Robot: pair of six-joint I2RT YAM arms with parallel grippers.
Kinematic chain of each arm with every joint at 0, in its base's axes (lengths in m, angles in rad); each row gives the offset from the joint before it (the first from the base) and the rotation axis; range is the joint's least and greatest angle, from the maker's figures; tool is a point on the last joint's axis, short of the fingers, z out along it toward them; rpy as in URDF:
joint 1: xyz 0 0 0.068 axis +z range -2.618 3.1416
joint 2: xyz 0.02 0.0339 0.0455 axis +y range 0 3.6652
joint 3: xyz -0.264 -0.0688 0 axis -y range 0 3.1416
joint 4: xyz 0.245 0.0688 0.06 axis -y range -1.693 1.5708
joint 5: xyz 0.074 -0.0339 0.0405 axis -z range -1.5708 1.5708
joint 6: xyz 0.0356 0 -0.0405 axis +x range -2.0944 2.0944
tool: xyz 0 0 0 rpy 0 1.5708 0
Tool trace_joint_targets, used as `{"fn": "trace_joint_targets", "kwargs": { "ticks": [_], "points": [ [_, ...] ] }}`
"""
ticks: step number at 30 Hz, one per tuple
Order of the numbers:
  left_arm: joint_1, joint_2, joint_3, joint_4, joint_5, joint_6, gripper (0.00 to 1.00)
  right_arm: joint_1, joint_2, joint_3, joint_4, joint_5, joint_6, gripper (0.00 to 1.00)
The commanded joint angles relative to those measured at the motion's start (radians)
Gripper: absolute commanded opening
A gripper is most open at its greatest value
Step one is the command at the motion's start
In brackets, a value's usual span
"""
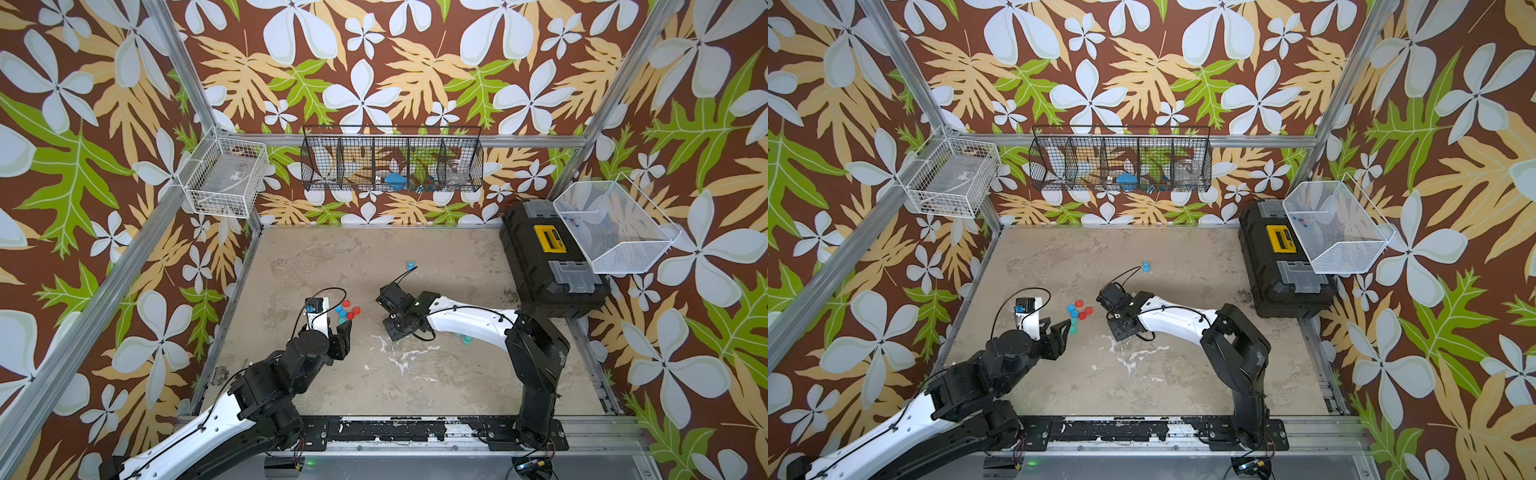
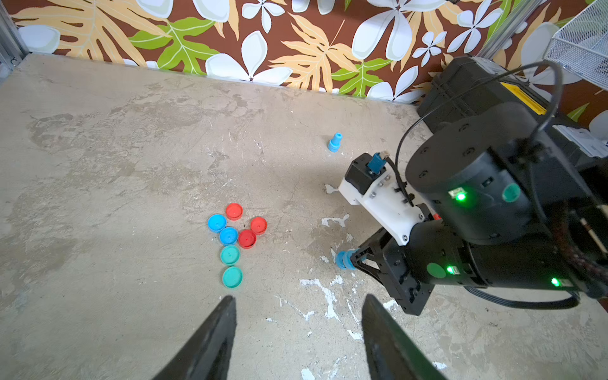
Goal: Close the stamp cap
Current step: Close the cover of the stamp.
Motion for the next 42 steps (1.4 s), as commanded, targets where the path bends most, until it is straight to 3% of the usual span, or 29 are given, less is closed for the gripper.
{"fn": "trace_joint_targets", "kwargs": {
  "ticks": [1, 42],
  "points": [
    [0.003, -0.002, 0.002, -0.002, -0.004, -0.008, 0.63, -0.004, 0.002, 0.009, 0.002, 0.025, -0.004, 0.13],
    [0.003, -0.002, 0.004, -0.005, -0.013, -0.011, 0.63, -0.013, 0.047, -0.021, 0.055, 0.008, 0.003, 0.12]
  ]
}}
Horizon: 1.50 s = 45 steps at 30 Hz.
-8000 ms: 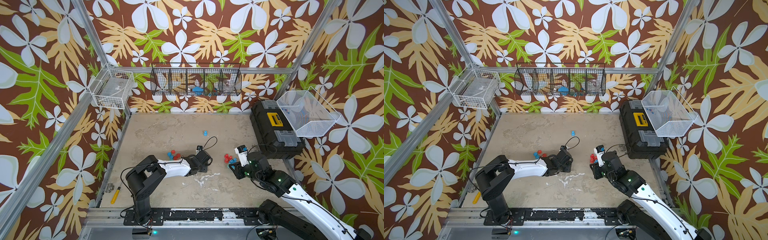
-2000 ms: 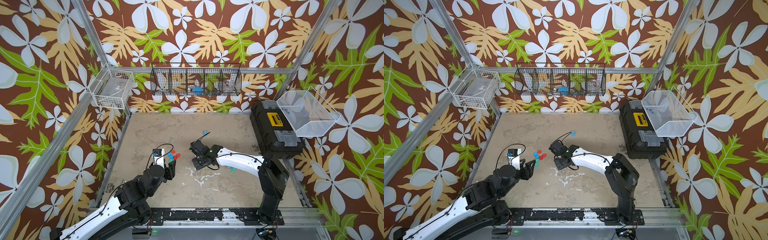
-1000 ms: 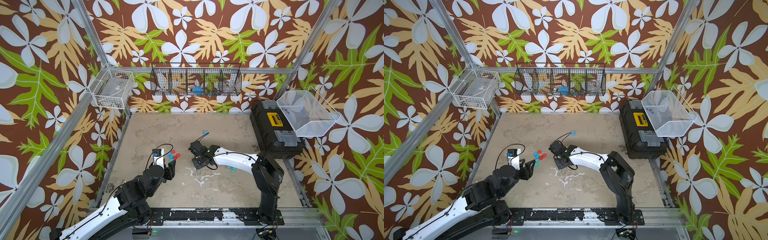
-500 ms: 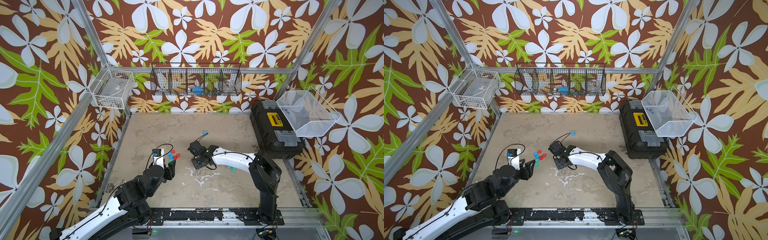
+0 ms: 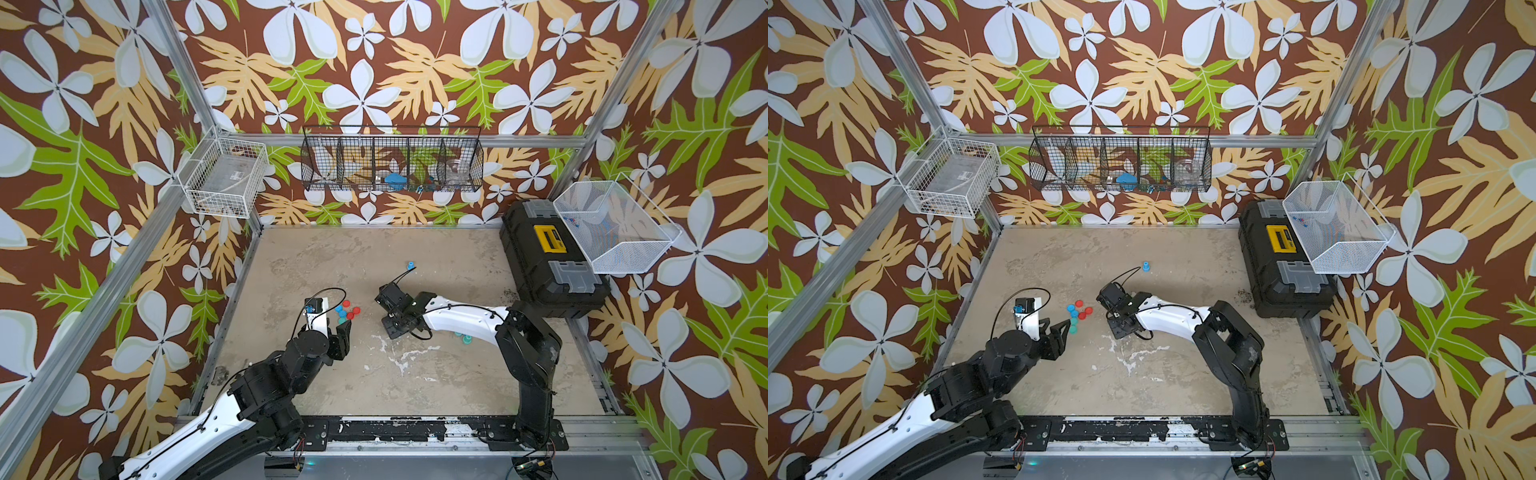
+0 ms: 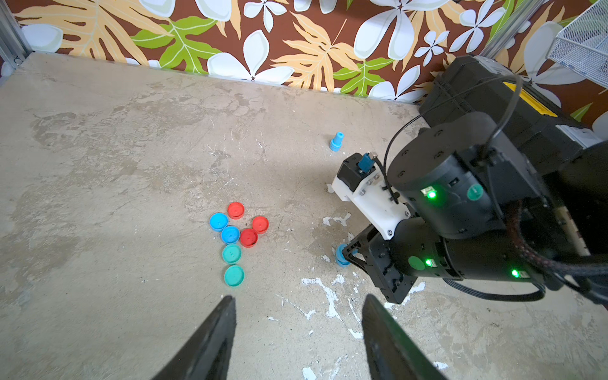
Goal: Close the stamp cap
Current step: Close the cover of the stamp.
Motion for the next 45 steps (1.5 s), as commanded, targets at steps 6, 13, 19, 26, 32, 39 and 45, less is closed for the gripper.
{"fn": "trace_joint_targets", "kwargs": {
  "ticks": [6, 13, 19, 26, 32, 39, 45],
  "points": [
    [0.003, 0.001, 0.004, 0.003, -0.009, -0.006, 0.63, 0.0, -0.027, -0.021, -0.014, -0.003, 0.01, 0.12],
    [0.002, 0.003, 0.004, 0.003, -0.009, -0.006, 0.63, 0.001, -0.05, -0.033, -0.009, 0.0, 0.013, 0.12],
    [0.005, 0.001, 0.004, 0.004, -0.008, -0.006, 0.63, 0.002, -0.046, -0.042, 0.001, -0.008, 0.018, 0.12],
    [0.005, 0.001, 0.003, 0.003, -0.009, -0.006, 0.63, 0.003, -0.036, -0.044, 0.011, -0.011, 0.018, 0.12],
    [0.005, 0.001, 0.004, 0.003, -0.008, -0.006, 0.63, 0.006, -0.038, -0.03, 0.004, -0.007, 0.018, 0.12],
    [0.009, 0.0, 0.004, 0.004, -0.005, -0.007, 0.63, 0.014, -0.037, -0.022, -0.001, -0.001, 0.019, 0.12],
    [0.011, 0.0, 0.003, 0.005, -0.004, -0.006, 0.63, 0.014, -0.021, -0.028, 0.0, -0.003, 0.02, 0.12]
  ]
}}
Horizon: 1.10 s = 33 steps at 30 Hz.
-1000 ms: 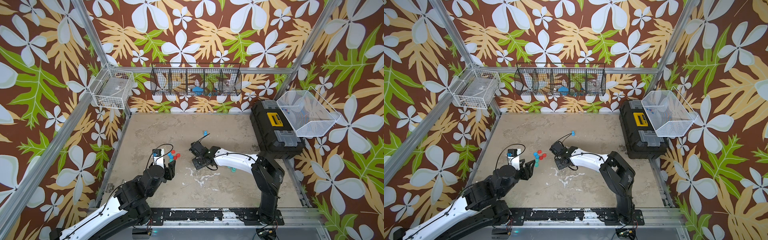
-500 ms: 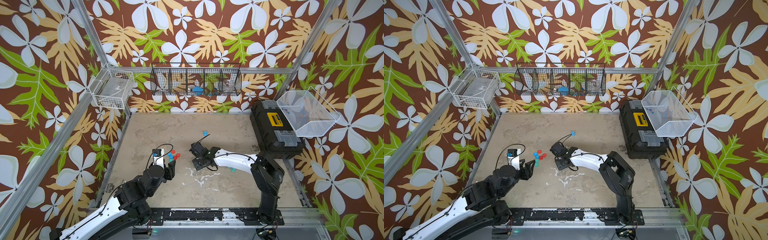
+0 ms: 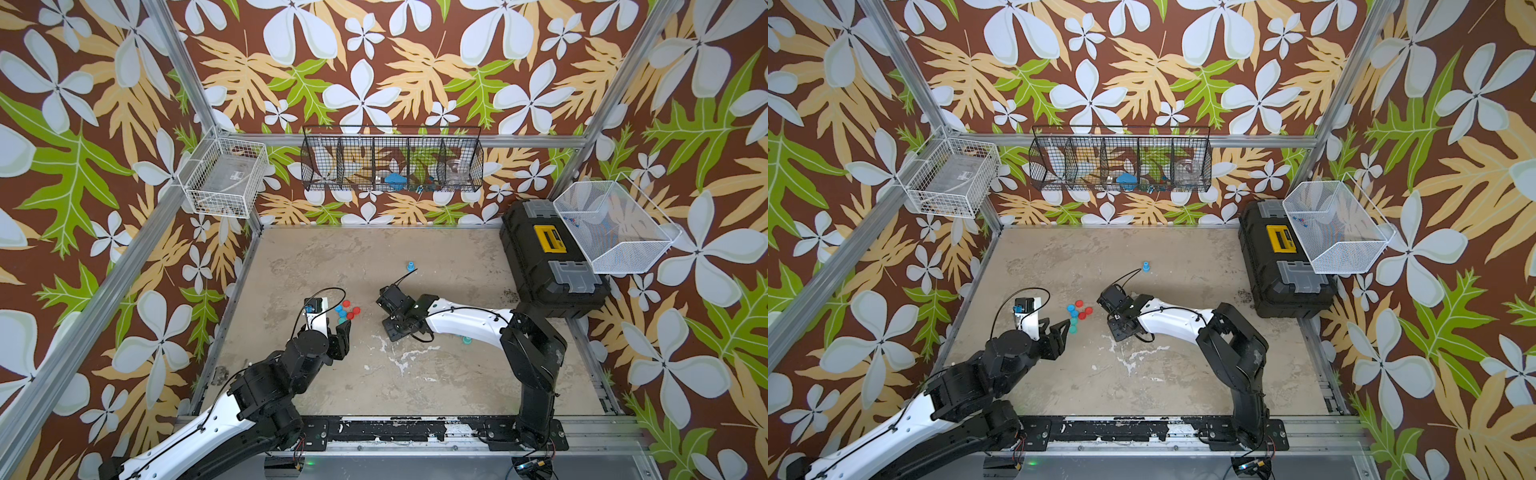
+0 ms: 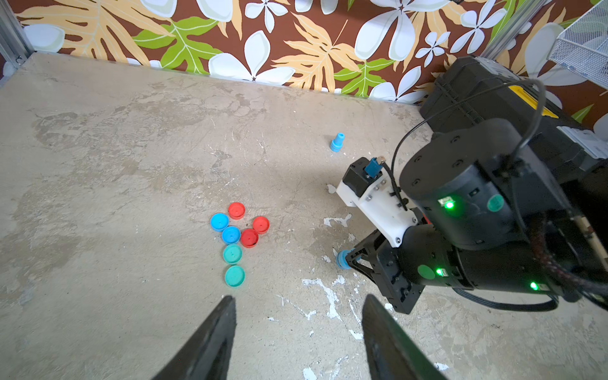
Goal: Close the stamp cap
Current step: Close the cover of the stamp, then move the stamp at the center of the board.
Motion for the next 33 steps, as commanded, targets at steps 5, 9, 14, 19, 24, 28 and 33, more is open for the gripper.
{"fn": "trace_joint_targets", "kwargs": {
  "ticks": [5, 9, 14, 19, 24, 28, 33],
  "points": [
    [0.003, 0.001, 0.002, 0.003, -0.004, -0.005, 0.63, 0.002, 0.012, -0.003, -0.01, 0.013, 0.011, 0.12],
    [0.004, 0.002, 0.002, 0.004, -0.004, -0.004, 0.63, 0.001, 0.01, -0.001, -0.011, 0.016, 0.011, 0.11],
    [0.006, 0.003, 0.002, 0.006, 0.001, -0.004, 0.63, 0.002, -0.004, 0.003, -0.008, 0.011, 0.009, 0.11],
    [0.008, 0.005, 0.002, 0.007, 0.004, -0.003, 0.63, 0.002, -0.015, 0.005, -0.004, 0.007, 0.008, 0.11],
    [0.009, 0.002, 0.002, 0.007, 0.004, -0.003, 0.63, 0.002, -0.009, 0.008, -0.004, 0.013, 0.006, 0.11],
    [0.009, 0.001, 0.002, 0.007, 0.006, -0.004, 0.63, 0.0, 0.003, 0.008, -0.004, 0.019, 0.007, 0.11],
    [0.009, 0.002, 0.002, 0.007, 0.006, -0.003, 0.63, 0.0, 0.015, 0.008, -0.002, 0.017, 0.007, 0.11]
  ]
}}
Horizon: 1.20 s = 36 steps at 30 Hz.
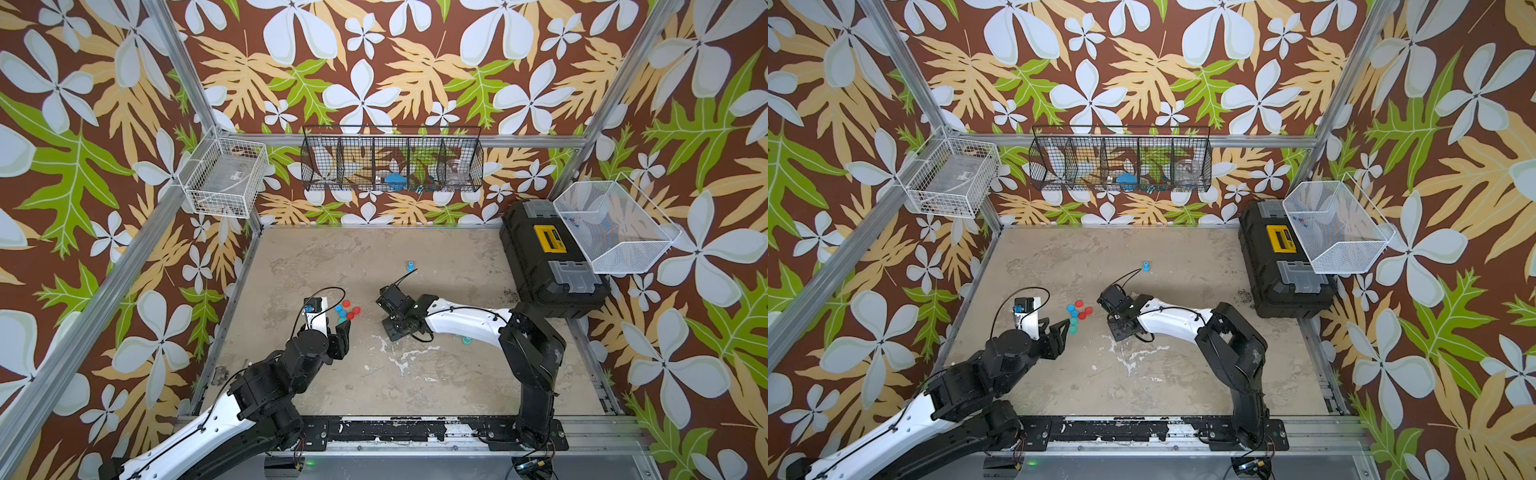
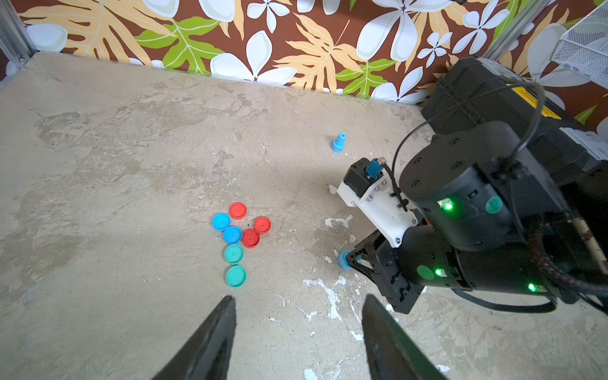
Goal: Close the stamp cap
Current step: Move the stamp at the center of the board.
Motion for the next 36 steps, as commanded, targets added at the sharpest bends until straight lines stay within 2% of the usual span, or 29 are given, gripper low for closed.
{"fn": "trace_joint_targets", "kwargs": {
  "ticks": [1, 17, 36],
  "points": [
    [0.003, 0.001, 0.002, 0.007, 0.004, -0.003, 0.63, 0.001, 0.01, 0.007, -0.01, 0.017, 0.006, 0.11],
    [0.003, 0.003, 0.002, 0.007, 0.001, -0.003, 0.63, -0.003, -0.02, 0.006, -0.006, 0.018, 0.008, 0.11],
    [0.003, 0.005, 0.002, 0.007, 0.003, -0.003, 0.63, -0.006, 0.023, -0.019, 0.002, 0.02, 0.005, 0.11]
  ]
}}
